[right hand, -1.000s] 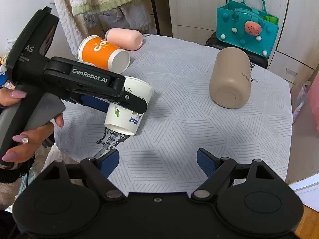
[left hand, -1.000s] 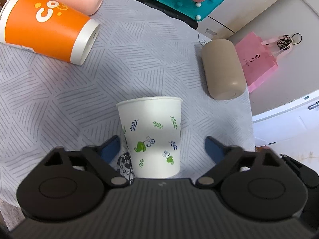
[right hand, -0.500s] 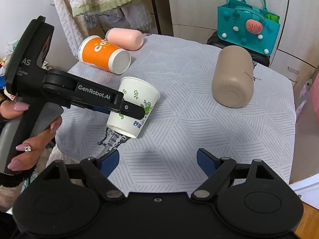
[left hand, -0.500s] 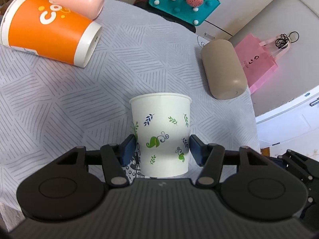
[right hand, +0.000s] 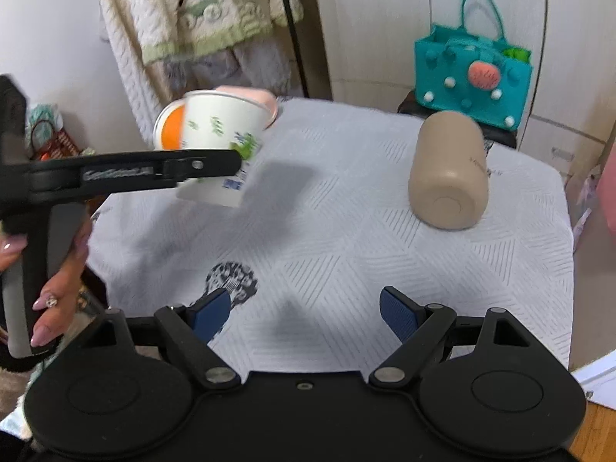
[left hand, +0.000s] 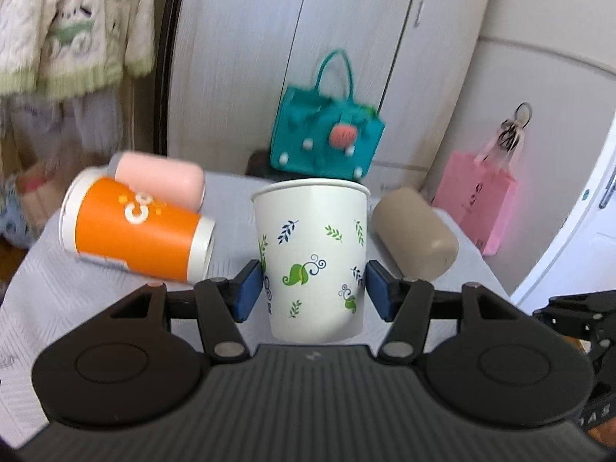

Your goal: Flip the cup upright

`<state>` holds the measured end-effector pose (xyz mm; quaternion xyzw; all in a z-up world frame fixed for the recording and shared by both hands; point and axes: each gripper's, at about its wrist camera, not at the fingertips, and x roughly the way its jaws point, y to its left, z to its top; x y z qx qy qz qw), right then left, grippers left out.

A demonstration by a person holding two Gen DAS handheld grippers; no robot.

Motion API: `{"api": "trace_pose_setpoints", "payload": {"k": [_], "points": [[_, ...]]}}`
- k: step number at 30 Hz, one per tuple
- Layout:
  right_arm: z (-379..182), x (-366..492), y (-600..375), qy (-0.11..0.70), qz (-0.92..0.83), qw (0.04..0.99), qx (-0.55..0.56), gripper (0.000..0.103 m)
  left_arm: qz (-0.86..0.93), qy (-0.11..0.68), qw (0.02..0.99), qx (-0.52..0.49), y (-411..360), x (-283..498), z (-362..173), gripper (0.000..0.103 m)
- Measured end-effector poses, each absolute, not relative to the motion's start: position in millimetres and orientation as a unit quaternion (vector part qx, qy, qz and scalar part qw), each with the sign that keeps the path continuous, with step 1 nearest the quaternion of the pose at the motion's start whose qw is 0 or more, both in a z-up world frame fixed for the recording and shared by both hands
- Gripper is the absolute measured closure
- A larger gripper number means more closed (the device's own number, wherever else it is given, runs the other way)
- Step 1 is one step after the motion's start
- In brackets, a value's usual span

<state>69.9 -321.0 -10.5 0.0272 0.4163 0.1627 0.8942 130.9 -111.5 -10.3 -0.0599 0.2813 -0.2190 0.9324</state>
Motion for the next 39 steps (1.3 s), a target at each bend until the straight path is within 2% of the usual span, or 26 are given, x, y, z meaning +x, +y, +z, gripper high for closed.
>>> {"api": "trace_pose_setpoints", "payload": {"k": [8,14,22,26,29,31,39], "points": [[-29,60,-306,0.352,0.165,0.921,0.031,0.015,-0.225,0.209,0.951,-0.028,-113,112,-32,0.046],[-38,56,-298,0.340,0.164,0.926,0.007,0.015,-0.236,0.169,0.957,0.001,-119,99,-45,0.046],[-45,47,-304,0.342,0.153,0.927,0.006,0.015,-0.236,0.230,0.944,0.026,-127,97,-72,0.046],[-45,45,-307,0.341,0.151,0.928,0.010,0.015,-0.240,0.227,0.944,0.024,-122,87,-83,0.046],[-46,44,-310,0.342,0.155,0.927,0.016,0.015,-0.250,0.269,0.930,0.023,-121,86,-95,0.047],[-47,44,-311,0.343,0.156,0.926,0.016,0.015,-0.244,0.248,0.937,0.043,-122,77,-100,0.048],[-49,47,-311,0.348,0.158,0.924,0.018,0.015,-0.259,0.257,0.929,0.054,-120,73,-90,0.048]]}}
